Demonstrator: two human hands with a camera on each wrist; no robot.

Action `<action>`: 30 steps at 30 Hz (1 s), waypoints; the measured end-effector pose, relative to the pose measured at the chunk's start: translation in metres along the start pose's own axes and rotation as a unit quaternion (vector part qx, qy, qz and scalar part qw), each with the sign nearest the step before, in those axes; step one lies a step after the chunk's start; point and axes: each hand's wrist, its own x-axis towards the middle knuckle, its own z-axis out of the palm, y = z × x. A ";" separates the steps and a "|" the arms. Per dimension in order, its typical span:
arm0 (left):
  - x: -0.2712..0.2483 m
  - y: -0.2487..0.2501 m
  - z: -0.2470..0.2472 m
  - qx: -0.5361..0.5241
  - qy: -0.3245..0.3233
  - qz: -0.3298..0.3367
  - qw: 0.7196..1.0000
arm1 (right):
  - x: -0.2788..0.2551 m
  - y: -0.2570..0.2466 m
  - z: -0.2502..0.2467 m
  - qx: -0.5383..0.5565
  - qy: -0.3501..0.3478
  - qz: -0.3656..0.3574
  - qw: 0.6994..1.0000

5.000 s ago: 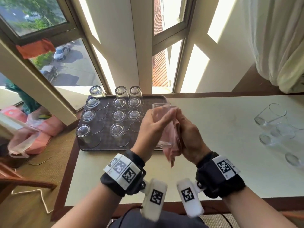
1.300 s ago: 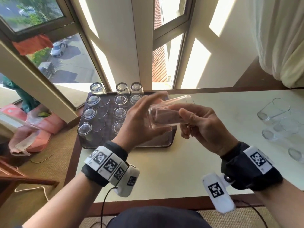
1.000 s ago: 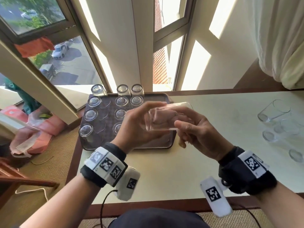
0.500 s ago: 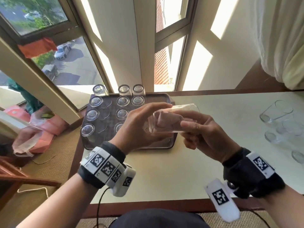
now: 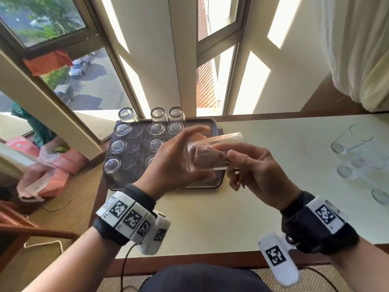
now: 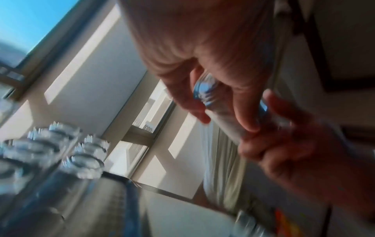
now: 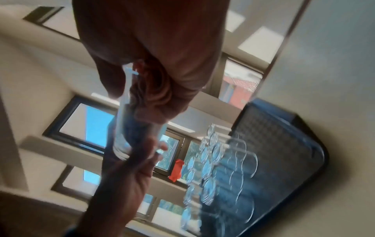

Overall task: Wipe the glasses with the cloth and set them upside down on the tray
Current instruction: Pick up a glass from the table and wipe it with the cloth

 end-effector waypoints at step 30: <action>0.021 0.025 0.017 -0.470 -0.031 -0.378 0.797 | -0.006 -0.010 -0.001 -0.203 0.061 -0.103 0.972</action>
